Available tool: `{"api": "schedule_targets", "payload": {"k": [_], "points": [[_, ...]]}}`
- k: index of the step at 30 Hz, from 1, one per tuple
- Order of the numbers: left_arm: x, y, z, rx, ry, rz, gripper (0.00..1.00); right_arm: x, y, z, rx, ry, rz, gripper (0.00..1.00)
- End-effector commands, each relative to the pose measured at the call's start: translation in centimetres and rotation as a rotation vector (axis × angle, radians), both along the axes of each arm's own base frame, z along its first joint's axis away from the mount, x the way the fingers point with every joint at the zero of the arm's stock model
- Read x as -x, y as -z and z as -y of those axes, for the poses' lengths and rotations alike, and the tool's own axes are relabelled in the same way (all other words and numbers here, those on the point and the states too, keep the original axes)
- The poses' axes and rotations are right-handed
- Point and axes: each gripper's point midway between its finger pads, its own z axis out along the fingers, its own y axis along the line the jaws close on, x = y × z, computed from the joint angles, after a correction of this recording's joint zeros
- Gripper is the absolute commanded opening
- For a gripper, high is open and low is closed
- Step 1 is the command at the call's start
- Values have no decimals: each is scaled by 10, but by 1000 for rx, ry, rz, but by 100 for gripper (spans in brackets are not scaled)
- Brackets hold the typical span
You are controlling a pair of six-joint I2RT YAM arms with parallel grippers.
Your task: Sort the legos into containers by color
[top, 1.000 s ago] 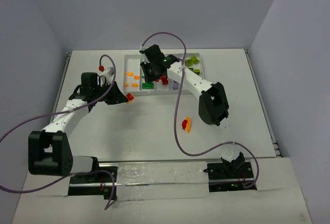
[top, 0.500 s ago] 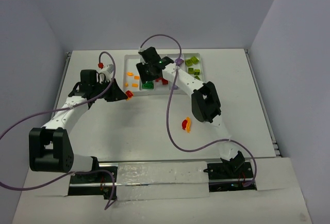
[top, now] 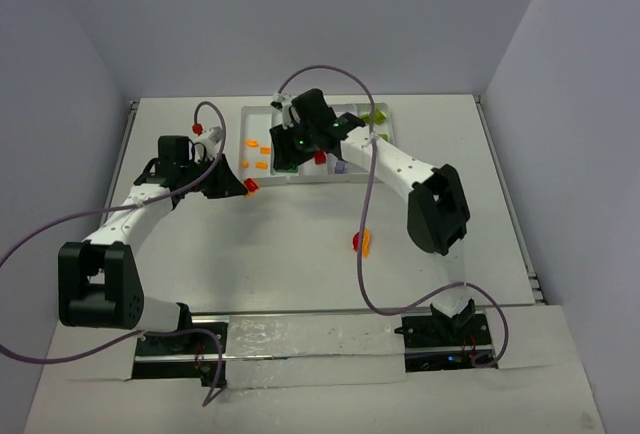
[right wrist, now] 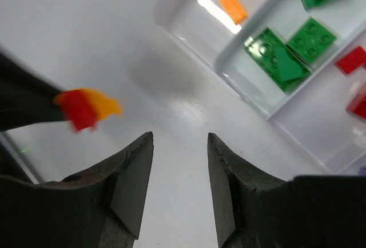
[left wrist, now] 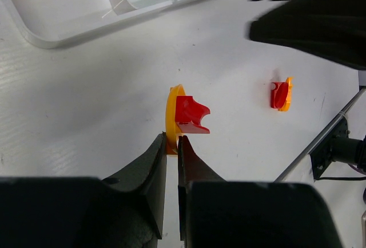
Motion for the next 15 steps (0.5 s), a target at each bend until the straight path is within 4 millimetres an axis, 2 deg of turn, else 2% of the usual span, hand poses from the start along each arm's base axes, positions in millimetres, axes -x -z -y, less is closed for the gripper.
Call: {"api": "schedule_targets", "payload": {"k": [1,7,10,12,15], "points": [[-7,-8,1,12,3,-24,0,23,-81,-18,-189,-147,129,49],[-5,-15,9,58,21,-54,0,41,-87,-34,-186,-169,113,49],[-4,-19,11,74,28,-62,0,45,-83,-41,-166,-172,79,51],[-3,-22,13,84,35,-62,0,50,-68,-48,-139,-182,38,54],[-1,-25,15,90,43,-56,0,56,-61,-51,-122,-193,18,56]]}}
